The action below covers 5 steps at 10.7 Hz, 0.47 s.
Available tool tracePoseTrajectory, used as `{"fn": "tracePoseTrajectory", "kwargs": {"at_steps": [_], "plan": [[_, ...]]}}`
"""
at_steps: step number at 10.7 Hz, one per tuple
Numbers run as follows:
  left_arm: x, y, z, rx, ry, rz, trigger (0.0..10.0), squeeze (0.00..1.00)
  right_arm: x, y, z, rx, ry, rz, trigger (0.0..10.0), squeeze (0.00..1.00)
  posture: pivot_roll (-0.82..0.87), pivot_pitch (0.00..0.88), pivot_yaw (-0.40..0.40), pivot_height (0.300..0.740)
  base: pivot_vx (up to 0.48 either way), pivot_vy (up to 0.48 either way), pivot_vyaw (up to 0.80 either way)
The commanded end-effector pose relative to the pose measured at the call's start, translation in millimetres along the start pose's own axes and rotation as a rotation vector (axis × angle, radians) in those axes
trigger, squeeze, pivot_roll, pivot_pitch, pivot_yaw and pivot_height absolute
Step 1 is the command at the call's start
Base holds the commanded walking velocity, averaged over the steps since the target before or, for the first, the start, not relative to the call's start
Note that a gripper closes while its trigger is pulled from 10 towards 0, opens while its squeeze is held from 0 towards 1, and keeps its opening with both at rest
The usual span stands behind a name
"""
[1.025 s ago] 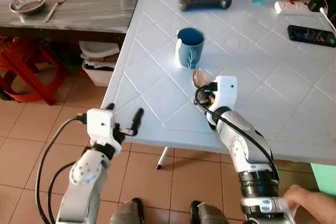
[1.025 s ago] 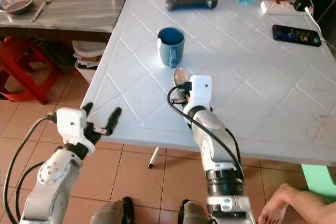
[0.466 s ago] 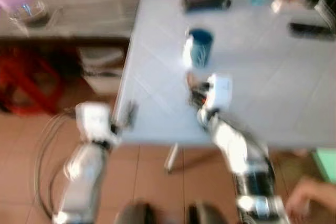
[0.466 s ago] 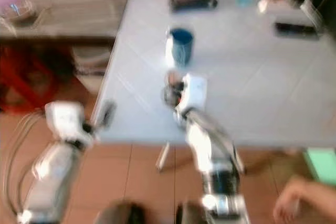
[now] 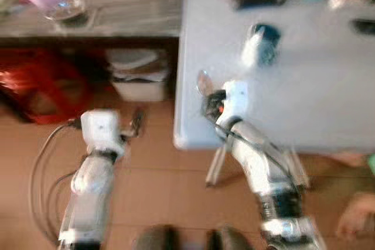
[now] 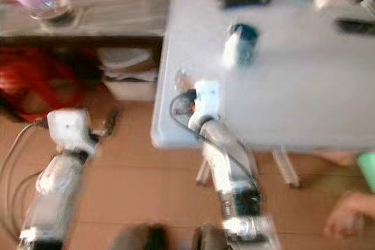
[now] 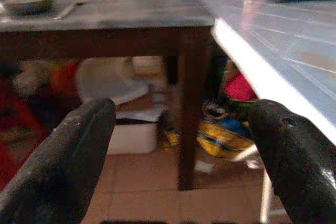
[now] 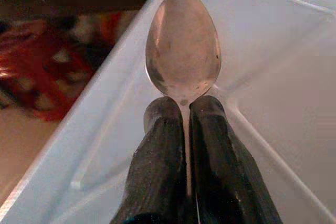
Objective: Setting the table
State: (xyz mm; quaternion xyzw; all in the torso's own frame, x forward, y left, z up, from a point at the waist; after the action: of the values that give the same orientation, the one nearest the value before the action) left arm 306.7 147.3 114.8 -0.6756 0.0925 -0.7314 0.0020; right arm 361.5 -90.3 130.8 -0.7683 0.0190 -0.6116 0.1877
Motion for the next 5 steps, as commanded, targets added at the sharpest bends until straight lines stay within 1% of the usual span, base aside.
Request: {"fn": "tracePoseTrajectory", "kwargs": {"at_steps": [1,2,3,5], "plan": [[0,-11.4,0.2,0.033,0.0,0.033,10.0,0.0,15,-2.9,0.6,-0.002,0.073,-0.005,0.0,0.0,0.0,0.112,0.039,0.74,0.0,0.465,0.0],[2,-16.3,2.4,0.053,0.013,0.036,10.0,0.0,23,-1.8,1.2,-0.002,0.113,-0.016,0.0,0.0,0.0,0.103,0.038,0.74,0.0,0.446,0.0],[3,-19.3,4.2,0.069,0.016,0.025,10.0,0.0,25,0.6,2.2,-0.005,0.125,-0.011,0.0,0.0,0.0,0.095,0.038,0.74,0.0,0.431,0.0],[3,-19.7,7.0,0.077,0.023,0.03,10.0,0.0,28,3.4,2.6,-0.013,0.157,-0.029,0.0,0.0,0.0,0.075,0.042,0.74,0.0,0.431,0.0]]}}
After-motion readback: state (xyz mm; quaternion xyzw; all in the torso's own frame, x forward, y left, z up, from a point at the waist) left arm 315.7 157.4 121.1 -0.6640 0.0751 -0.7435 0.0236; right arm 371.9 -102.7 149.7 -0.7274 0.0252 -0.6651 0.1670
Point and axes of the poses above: a point about 5 cm out from each wrist's last joint towards the gripper, its own z axis pointing out of the wrist towards the gripper, its own x axis along the axis of the wrist's last joint, y = z × x, the point moved 4 cm from there along z, pointing out of the wrist towards the gripper, and after that the axes turned 10 degrees about z, right-handed, at the moved point
